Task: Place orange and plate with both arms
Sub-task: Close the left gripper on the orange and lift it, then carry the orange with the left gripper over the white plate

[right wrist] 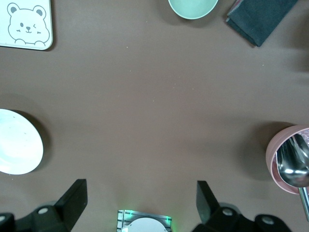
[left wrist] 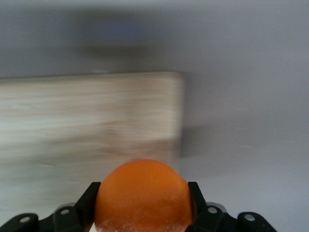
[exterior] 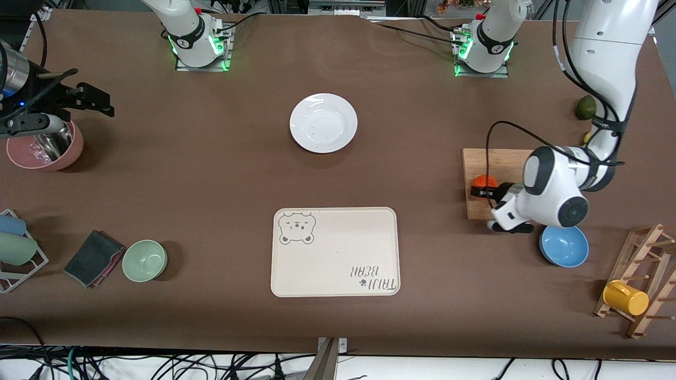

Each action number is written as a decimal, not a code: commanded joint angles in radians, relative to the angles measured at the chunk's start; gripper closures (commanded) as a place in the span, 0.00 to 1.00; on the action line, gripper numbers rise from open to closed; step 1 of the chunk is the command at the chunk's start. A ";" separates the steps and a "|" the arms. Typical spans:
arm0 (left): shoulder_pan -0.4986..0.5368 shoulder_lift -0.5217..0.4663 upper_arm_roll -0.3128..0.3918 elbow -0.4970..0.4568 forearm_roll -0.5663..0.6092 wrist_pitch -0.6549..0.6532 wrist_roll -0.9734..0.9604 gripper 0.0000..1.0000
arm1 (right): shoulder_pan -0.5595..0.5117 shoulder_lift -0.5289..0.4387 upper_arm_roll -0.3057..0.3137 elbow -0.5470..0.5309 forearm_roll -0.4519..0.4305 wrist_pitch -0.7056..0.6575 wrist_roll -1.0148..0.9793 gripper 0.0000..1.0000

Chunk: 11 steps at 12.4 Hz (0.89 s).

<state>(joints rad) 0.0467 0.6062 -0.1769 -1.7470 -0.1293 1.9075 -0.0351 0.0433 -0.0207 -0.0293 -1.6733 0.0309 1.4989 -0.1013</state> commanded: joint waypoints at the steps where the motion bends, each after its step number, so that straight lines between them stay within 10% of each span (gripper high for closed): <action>1: -0.043 -0.017 -0.114 -0.003 -0.067 0.008 -0.193 1.00 | -0.007 0.002 -0.001 0.010 0.021 -0.017 -0.020 0.00; 11: -0.511 -0.146 -0.187 -0.182 -0.162 0.379 -0.958 1.00 | -0.007 0.001 -0.001 0.010 0.021 -0.019 -0.020 0.00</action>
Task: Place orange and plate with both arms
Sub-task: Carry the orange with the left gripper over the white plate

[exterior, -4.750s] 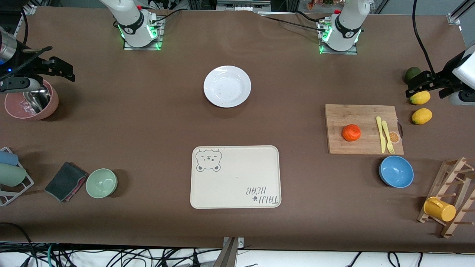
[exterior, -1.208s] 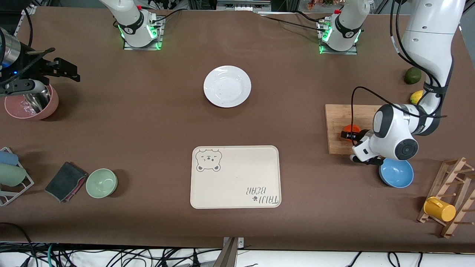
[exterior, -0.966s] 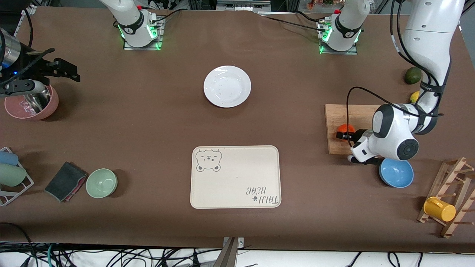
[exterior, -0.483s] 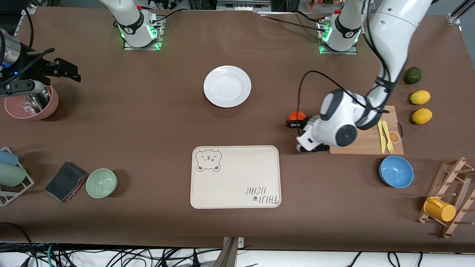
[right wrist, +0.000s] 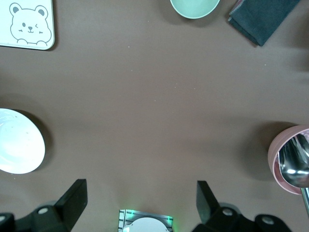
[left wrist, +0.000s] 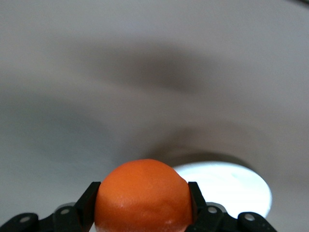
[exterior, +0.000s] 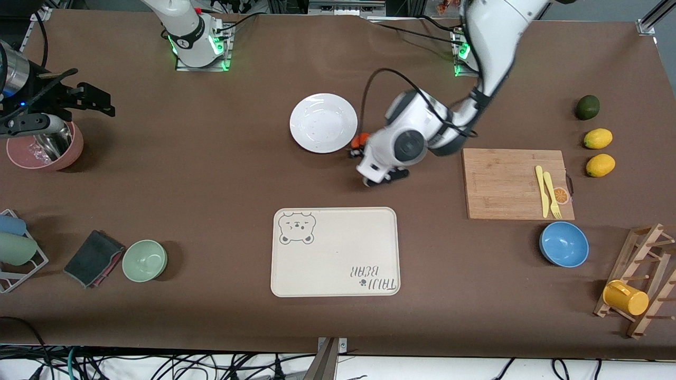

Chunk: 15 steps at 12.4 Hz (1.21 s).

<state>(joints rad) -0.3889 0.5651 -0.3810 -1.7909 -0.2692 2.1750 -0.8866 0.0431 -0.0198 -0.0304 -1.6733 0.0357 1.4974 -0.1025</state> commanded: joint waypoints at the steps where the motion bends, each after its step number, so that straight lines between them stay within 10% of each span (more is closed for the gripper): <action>1: -0.121 -0.117 0.017 -0.187 -0.022 0.180 -0.155 1.00 | -0.006 0.000 0.000 0.010 0.017 -0.017 -0.019 0.00; 11: -0.321 0.035 0.019 -0.199 -0.024 0.526 -0.459 1.00 | -0.006 0.000 0.000 0.010 0.017 -0.019 -0.019 0.00; 12: -0.318 0.039 0.020 -0.191 -0.024 0.525 -0.459 0.82 | -0.006 0.000 0.000 0.010 0.017 -0.020 -0.019 0.00; 13: -0.311 0.039 0.022 -0.182 -0.022 0.523 -0.448 0.04 | -0.006 0.000 0.000 0.010 0.017 -0.019 -0.019 0.00; 15: -0.282 0.038 0.033 -0.142 -0.021 0.452 -0.411 0.00 | -0.006 0.000 0.000 0.010 0.017 -0.020 -0.019 0.00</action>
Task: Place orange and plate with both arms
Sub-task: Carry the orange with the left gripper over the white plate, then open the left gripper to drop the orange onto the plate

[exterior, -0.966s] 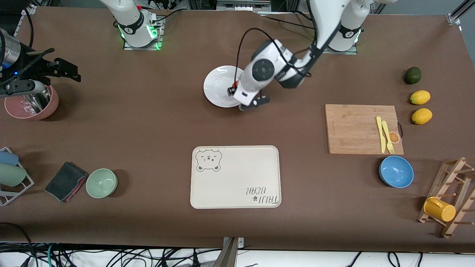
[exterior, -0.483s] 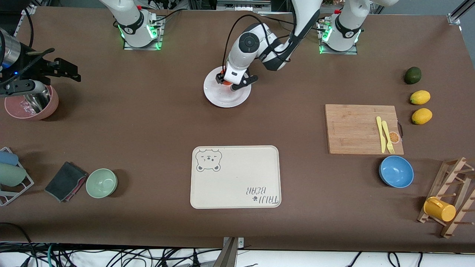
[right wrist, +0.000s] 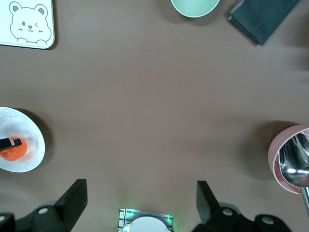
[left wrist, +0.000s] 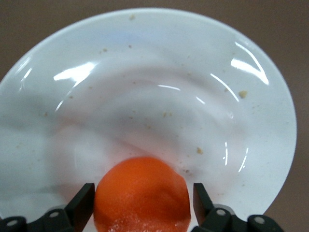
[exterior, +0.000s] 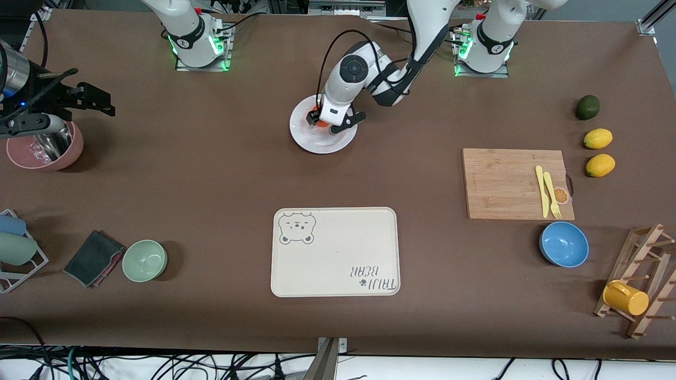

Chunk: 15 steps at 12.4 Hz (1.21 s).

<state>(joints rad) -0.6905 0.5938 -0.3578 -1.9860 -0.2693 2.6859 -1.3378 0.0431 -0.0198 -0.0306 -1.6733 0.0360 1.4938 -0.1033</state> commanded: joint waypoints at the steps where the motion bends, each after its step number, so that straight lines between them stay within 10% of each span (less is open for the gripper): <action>1: 0.025 0.006 0.011 0.073 -0.022 -0.101 0.040 0.00 | -0.006 0.000 0.000 0.011 0.016 -0.017 -0.018 0.00; 9: 0.349 -0.037 0.013 0.366 0.134 -0.792 0.393 0.00 | -0.006 -0.002 0.000 0.011 0.016 -0.017 -0.018 0.00; 15: 0.741 -0.061 0.023 0.389 0.274 -0.910 0.894 0.00 | -0.006 -0.002 0.000 0.012 0.015 -0.024 -0.018 0.00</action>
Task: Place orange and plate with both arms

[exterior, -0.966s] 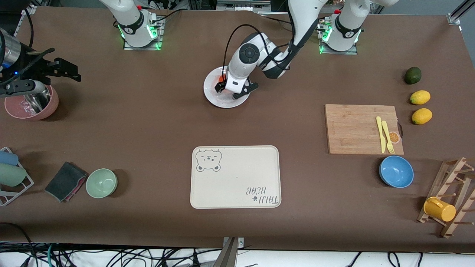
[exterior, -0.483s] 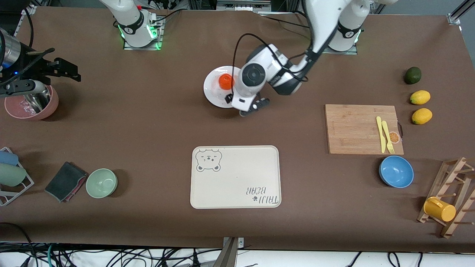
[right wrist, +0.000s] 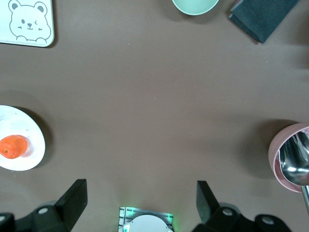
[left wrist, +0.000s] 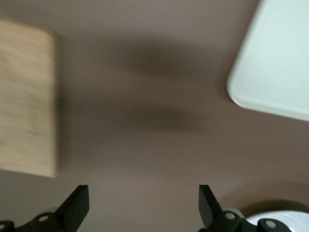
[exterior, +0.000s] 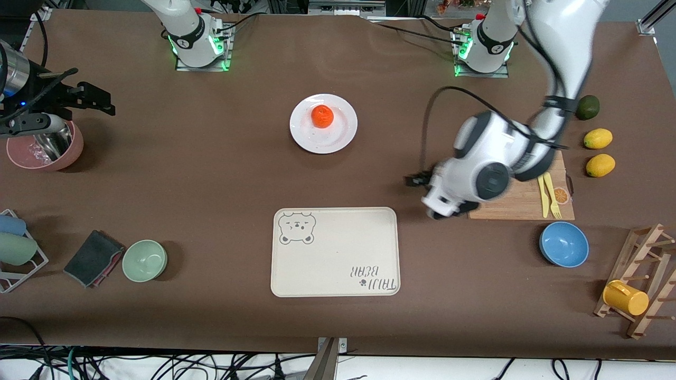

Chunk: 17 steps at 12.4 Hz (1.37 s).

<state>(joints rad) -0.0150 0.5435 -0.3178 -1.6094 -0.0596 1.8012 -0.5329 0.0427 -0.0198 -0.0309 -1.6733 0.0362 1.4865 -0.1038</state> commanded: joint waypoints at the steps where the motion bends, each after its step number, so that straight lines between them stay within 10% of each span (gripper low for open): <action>1: 0.110 -0.011 -0.015 0.020 0.096 -0.026 0.149 0.00 | -0.006 -0.002 0.000 0.012 0.014 -0.017 -0.017 0.00; 7: 0.326 -0.034 -0.029 0.124 0.126 -0.104 0.365 0.00 | 0.090 0.063 0.032 -0.005 0.036 -0.181 0.001 0.00; 17: 0.281 -0.255 0.046 0.112 0.087 -0.220 0.369 0.00 | 0.261 0.362 0.034 -0.179 0.611 0.150 -0.054 0.00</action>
<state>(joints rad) 0.3073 0.3645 -0.3323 -1.4657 0.0521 1.5918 -0.1856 0.2886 0.3452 0.0083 -1.7904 0.5719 1.5681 -0.1184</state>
